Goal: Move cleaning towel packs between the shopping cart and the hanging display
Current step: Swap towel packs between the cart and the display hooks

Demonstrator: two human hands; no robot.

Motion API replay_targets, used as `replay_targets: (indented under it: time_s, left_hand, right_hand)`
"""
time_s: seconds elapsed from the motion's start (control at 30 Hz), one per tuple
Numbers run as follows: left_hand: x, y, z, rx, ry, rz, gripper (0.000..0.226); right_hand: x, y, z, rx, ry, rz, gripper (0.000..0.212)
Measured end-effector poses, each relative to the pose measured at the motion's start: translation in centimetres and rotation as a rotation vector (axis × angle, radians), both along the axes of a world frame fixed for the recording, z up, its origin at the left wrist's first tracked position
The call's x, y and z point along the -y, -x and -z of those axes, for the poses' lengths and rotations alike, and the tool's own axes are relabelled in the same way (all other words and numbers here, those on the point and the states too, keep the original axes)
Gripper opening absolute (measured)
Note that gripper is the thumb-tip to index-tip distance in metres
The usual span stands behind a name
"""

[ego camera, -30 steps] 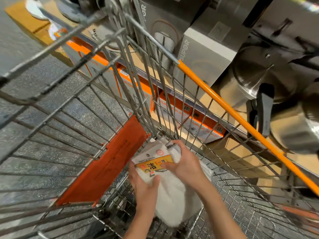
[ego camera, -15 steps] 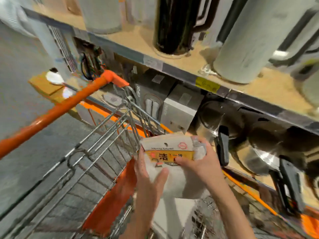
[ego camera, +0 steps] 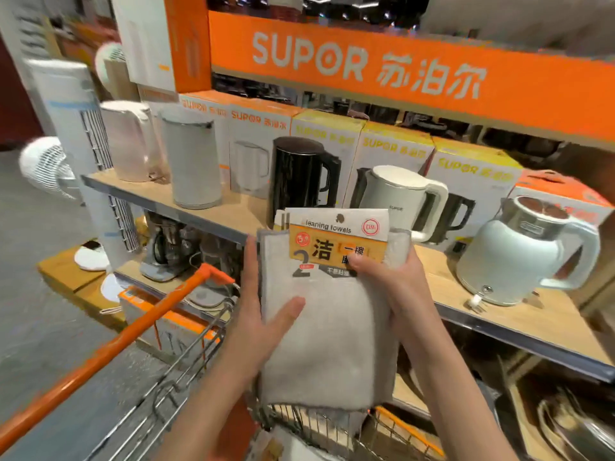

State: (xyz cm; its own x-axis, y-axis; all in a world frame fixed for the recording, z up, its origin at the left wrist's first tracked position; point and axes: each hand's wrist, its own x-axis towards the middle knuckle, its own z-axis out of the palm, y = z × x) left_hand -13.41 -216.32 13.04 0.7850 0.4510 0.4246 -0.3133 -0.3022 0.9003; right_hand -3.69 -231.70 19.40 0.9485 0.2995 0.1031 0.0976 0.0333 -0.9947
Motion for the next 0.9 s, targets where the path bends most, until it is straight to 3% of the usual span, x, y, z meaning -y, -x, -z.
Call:
replay_targets:
  time_s: [0.17, 0.3, 0.47, 0.67, 0.9]
  left_hand:
    - [-0.9, 1.6, -4.3, 0.039, -0.059, 0.074, 0.066]
    - [-3.0, 2.4, -5.5, 0.074, 0.078, 0.202, 0.055]
    - [-6.4, 3.3, -5.6, 0.056, 0.238, 0.394, 0.055]
    - [-10.4, 5.8, -4.8, 0.000, 0.273, 0.598, 0.057]
    - [-9.6, 11.5, -4.3, -0.144, 0.328, 0.931, 0.058]
  right_hand:
    - [-1.8, 1.3, -2.5, 0.104, 0.098, 0.111, 0.082]
    - [-3.1, 3.2, -4.1, 0.110, 0.097, 0.156, 0.071]
    - [-4.9, 7.3, -4.5, 0.214, 0.113, 0.259, 0.087]
    - [-6.9, 14.3, -3.6, 0.243, 0.220, 0.383, 0.075]
    - [-5.6, 24.5, -4.4, 0.214, 0.396, 0.709, 0.064]
